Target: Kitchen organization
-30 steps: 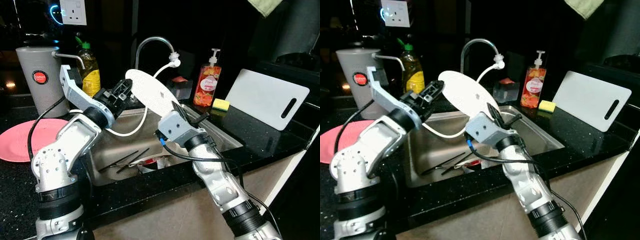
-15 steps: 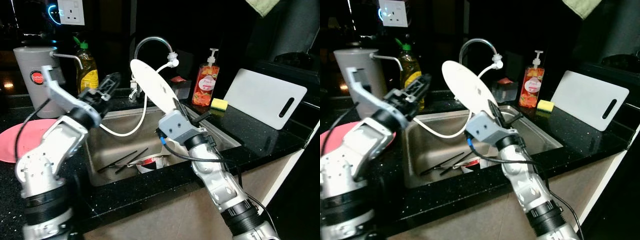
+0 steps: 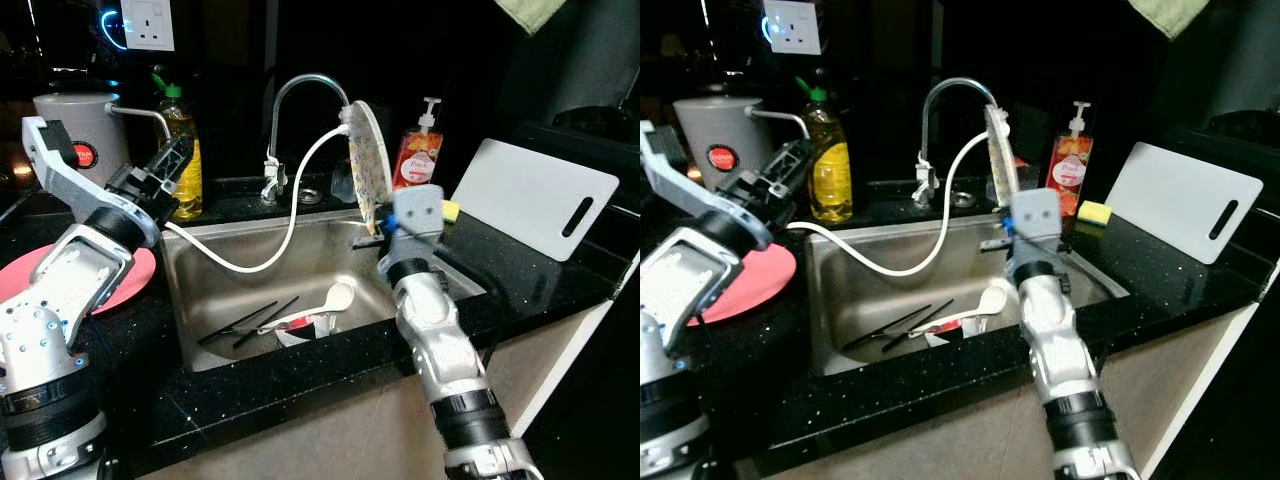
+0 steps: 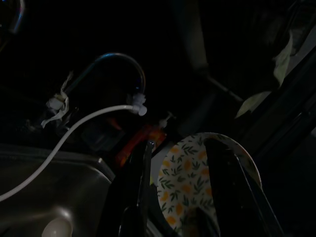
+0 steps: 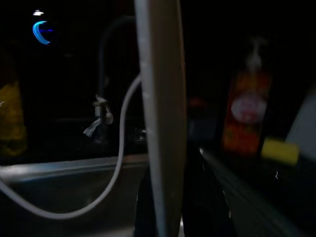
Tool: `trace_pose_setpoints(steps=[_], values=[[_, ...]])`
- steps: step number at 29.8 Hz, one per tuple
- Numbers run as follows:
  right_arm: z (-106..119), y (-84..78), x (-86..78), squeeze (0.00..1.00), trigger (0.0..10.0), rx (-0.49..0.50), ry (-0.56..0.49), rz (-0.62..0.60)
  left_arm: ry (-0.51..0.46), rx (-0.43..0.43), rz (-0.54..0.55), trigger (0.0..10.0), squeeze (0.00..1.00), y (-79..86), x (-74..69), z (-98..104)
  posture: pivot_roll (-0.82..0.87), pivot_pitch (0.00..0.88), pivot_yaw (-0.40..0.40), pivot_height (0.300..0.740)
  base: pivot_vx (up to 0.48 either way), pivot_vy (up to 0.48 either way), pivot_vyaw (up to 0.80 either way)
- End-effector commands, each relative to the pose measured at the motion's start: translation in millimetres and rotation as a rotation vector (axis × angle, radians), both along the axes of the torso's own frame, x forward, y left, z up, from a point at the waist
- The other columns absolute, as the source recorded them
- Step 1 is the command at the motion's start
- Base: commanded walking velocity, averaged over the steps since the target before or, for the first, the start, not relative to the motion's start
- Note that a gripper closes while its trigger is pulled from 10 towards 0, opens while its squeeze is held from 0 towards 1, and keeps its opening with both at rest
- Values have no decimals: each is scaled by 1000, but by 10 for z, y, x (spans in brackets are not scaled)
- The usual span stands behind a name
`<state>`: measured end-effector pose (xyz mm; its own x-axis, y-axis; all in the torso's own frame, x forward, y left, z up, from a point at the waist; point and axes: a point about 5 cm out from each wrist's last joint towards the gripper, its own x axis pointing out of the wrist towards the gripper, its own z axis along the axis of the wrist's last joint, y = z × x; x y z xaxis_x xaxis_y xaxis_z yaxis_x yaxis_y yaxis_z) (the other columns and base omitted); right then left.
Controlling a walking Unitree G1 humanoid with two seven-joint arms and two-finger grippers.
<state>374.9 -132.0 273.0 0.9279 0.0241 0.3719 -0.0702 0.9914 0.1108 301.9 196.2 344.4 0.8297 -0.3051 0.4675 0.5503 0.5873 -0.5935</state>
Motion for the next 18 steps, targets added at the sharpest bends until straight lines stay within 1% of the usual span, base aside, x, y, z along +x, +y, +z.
trace_pose_setpoints(steps=[1, 2, 4, 5, 6, 7, 8, 9, 10, 11, 12, 14, 16, 17, 18], values=[[-6, -91, 48, 0, 10000, 72, 45, 11, -4, 36, -2, 10000, 0, -25, -5, -17, -55, 0, -77, 740, 0, 0, 0], [-7, -110, 65, 0, 10000, 89, 58, 18, -3, 39, -1, 10000, 0, -28, -3, -19, -55, 0, -77, 740, 0, 0, 0], [-48, -116, 119, 0, 10000, 114, 129, 72, 5, 58, 21, 10000, 0, -35, 14, -34, -55, 0, -78, 740, 0, 0, 0], [-122, -116, 167, 0, 10000, 141, 206, 111, 21, 107, 39, 10000, 0, -58, 33, -69, -55, 0, -80, 740, 0, 0, 0], [-198, -108, 204, 0, 10000, 171, 282, 155, 31, 177, 57, 10000, 0, -91, 45, -104, -52, 0, -82, 740, 0, 0, 0], [-252, -104, 225, 0, 10000, 192, 331, 180, 32, 244, 73, 10000, 0, -124, 48, -130, -52, 0, -82, 740, 0, 0, 0], [-288, -91, 239, 0, 10000, 229, 372, 215, 32, 294, 66, 10000, 0, -163, 44, -154, -49, 0, -84, 740, 0, 0, 0], [-288, -91, 239, 0, 10000, 229, 372, 215, 32, 294, 66, 10000, 0, -163, 44, -154, -49, 0, -84, 740, 0, 0, 0], [-302, -75, 243, 0, 10000, 253, 392, 246, 35, 327, 55, 10000, 0, -192, 38, -174, -48, 0, -84, 740, 0, 0, 0], [-304, -62, 248, 0, 10000, 240, 399, 266, 37, 354, 50, 10000, 0, -203, 31, -196, -47, 0, -83, 740, 0, 0, 0], [-304, -62, 248, 0, 10000, 240, 399, 266, 37, 354, 50, 10000, 0, -203, 31, -196, -47, 0, -83, 740, 0, 0, 0], [-304, -28, 253, 0, 10000, 233, 413, 316, 66, 419, 78, 10000, 0, -169, 42, -258, -46, 0, -84, 740, 0, 0, 0], [-313, 1, 256, 0, 10000, 260, 432, 357, 74, 486, 103, 10000, 0, -142, 38, -291, -43, 0, -88, 740, 0, 0, 0], [-313, 1, 256, 0, 10000, 260, 432, 357, 74, 486, 103, 10000, 0, -142, 38, -291, -43, 0, -88, 740, 0, 0, 0], [-322, 14, 259, 0, 10000, 289, 443, 371, 69, 521, 116, 10000, 0, -139, 32, -299, -43, 0, -88, 740, 0, 0, 0]])
